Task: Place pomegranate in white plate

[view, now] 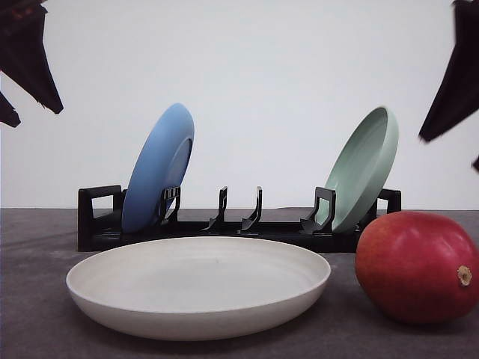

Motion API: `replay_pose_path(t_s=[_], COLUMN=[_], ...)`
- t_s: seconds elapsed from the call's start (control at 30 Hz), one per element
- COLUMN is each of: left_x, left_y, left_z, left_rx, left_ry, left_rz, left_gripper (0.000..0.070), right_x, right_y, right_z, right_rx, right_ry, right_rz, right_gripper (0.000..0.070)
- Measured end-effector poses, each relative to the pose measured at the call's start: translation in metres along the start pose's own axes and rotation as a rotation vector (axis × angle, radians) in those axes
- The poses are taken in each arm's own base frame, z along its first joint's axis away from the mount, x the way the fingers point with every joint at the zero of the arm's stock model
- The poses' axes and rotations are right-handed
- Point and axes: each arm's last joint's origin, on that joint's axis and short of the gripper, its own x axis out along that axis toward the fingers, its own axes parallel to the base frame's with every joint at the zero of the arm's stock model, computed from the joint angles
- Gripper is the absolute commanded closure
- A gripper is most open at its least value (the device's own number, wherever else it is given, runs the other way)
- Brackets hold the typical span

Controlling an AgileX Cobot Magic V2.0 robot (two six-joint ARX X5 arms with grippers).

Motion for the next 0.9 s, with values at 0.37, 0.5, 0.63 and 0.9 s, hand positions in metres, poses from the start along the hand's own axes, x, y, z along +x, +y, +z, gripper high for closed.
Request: replay_pose_path(t_s=[0.37,0.5,0.63,0.9], left_x=[0.000,0.000,0.000,0.000], left_y=[0.000,0.000,0.000,0.000], left_z=[0.000,0.000,0.000,0.000], left_rx=[0.000,0.001,0.007,0.012], left_ry=[0.000,0.000,0.000,0.000], left_rz=[0.000,0.000,0.000,0.000], left_gripper=[0.0350,0.0350,0.0350,0.0350], right_x=[0.050,0.065,0.075,0.079], right_y=[0.006,0.006,0.007,0.009], right_z=[0.000,-0.002,-0.005,-0.006], right_rx=[-0.004,-0.008,-0.016,-0.011], right_ry=[0.168,0.215,0.248,0.271], right_rz=[-0.047,-0.051,-0.051,-0.052], right_gripper=[0.0073,0.0073,0.0085,0.0245])
